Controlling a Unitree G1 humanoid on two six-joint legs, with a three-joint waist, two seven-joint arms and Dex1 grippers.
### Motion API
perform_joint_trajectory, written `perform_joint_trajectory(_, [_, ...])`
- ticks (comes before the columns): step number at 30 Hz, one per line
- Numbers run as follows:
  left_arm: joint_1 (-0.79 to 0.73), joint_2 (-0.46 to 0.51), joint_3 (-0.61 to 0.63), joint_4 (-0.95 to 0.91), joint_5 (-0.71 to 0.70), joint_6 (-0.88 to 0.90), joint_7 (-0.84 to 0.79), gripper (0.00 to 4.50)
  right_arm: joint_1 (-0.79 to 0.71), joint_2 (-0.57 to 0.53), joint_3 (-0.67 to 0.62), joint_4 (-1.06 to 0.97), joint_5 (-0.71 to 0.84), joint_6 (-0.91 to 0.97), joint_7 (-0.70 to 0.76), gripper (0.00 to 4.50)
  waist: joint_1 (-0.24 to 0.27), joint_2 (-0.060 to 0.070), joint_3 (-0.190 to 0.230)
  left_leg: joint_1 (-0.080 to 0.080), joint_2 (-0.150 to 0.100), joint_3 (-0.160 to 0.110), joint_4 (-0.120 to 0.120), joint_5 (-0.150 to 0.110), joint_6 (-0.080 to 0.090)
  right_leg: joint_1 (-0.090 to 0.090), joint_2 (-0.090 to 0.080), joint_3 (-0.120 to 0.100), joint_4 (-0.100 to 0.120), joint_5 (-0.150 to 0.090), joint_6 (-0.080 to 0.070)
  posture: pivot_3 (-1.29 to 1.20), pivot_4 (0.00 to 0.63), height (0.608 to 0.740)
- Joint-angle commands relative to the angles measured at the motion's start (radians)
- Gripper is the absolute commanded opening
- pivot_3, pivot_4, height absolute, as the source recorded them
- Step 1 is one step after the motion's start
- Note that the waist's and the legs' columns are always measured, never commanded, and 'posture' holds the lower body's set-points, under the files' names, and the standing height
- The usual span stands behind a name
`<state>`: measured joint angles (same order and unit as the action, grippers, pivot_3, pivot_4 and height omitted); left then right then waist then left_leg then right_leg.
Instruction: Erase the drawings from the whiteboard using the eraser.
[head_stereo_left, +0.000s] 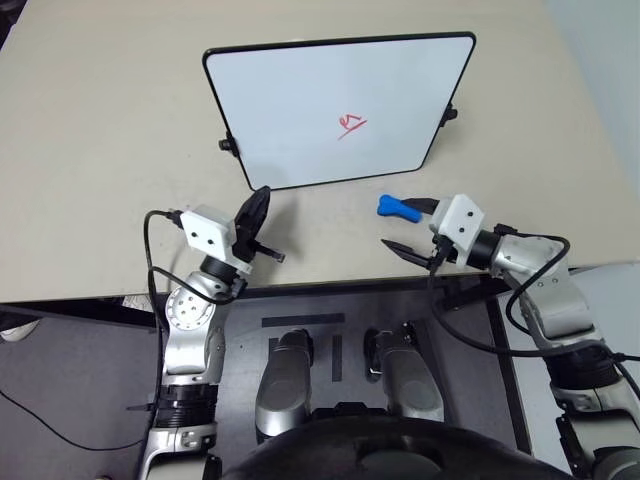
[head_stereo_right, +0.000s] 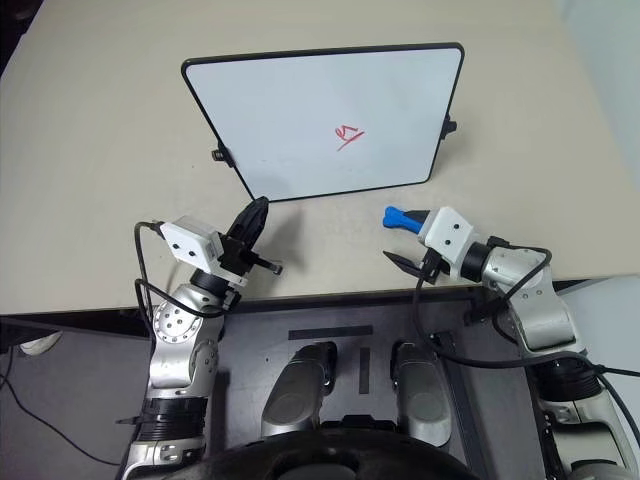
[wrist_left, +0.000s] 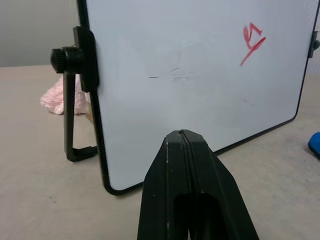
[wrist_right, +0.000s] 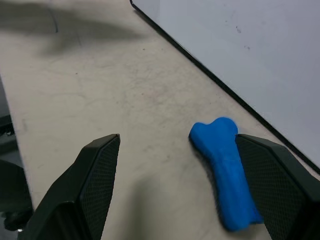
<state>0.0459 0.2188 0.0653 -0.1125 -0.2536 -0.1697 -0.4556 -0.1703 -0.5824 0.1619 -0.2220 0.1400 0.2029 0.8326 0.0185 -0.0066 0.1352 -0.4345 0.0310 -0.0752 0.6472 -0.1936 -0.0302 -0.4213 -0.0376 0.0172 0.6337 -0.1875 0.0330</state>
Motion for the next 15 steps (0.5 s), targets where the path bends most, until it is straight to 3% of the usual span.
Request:
perform_joint_trajectory(1, [-0.010, -0.010, -0.006, -0.008, 0.000, -0.026, 0.001, 0.00, -0.028, -0.016, 0.008, 0.032, -0.009, -0.024, 0.031, 3.89, 0.001, 0.000, 0.000, 0.000, 0.000, 0.000, 0.000, 0.000, 0.000, 0.000, 0.000, 0.000, 0.000, 0.001, -0.002, 0.00, 0.150, 0.740])
perform_joint_trajectory(3, [-0.010, -0.015, -0.009, -0.005, 0.002, -0.030, 0.003, 0.00, -0.040, -0.017, 0.011, 0.055, -0.012, -0.029, 0.038, 3.89, 0.001, 0.000, 0.000, 0.000, 0.000, 0.000, 0.000, 0.000, 0.000, 0.000, 0.000, 0.001, 0.000, 0.005, -0.008, 0.00, 0.150, 0.740])
perform_joint_trajectory(15, [-0.002, -0.036, -0.010, -0.002, 0.010, -0.045, 0.015, 0.00, -0.094, -0.010, 0.020, 0.167, -0.045, -0.060, 0.049, 3.89, 0.000, 0.000, 0.000, 0.000, 0.000, 0.000, 0.000, 0.000, 0.000, 0.000, 0.000, 0.002, 0.000, 0.005, -0.008, 0.00, 0.150, 0.740])
